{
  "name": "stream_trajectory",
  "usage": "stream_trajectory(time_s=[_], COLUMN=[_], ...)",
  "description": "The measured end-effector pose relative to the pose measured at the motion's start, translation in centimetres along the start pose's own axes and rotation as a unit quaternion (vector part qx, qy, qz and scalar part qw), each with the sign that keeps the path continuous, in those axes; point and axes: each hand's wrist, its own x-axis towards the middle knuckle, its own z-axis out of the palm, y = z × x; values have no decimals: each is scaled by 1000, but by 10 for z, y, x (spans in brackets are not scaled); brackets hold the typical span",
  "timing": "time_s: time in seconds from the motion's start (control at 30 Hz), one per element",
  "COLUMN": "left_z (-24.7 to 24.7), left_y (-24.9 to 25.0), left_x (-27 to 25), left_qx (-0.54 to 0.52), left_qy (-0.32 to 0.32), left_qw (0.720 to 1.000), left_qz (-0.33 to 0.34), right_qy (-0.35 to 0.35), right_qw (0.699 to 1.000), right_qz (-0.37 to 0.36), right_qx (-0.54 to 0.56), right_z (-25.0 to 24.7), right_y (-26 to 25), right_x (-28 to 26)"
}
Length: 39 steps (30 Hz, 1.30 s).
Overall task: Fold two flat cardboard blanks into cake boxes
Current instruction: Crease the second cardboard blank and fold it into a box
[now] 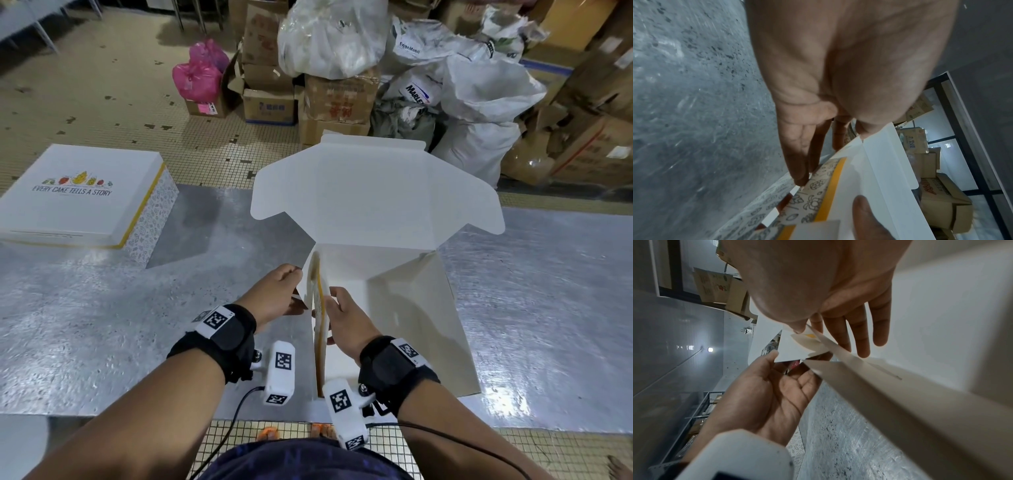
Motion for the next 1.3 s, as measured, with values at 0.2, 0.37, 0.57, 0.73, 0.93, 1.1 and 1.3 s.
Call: stream_trajectory(time_s=[0.2,0.37,0.57,0.73,0.93,1.1,1.3], left_z=[1,0,-2,0,2,2,3], left_y=[6,6,7,8,6,6,8], left_x=[-2,-4,-5,-6,-7,-8,-11], left_qx=[13,69,53,47,72,83,78], left_qy=[8,-6,-19,-22,-24,-23,-31], left_qw=[1000,998,998,999,997,996,996], left_qz=[8,8,-7,-2,6,4,-5], right_qy=[-2,-1,-9,1,1,4,10], right_qw=[1000,1000,1000,1000,999,998,997], right_qz=[3,-6,-12,-23,-24,-24,-20], right_qx=[2,4,-3,-17,39,56,71], right_z=[3,4,3,3,5,5,6], right_y=[2,2,3,4,1,2,1], right_x=[3,4,5,7,4,4,2])
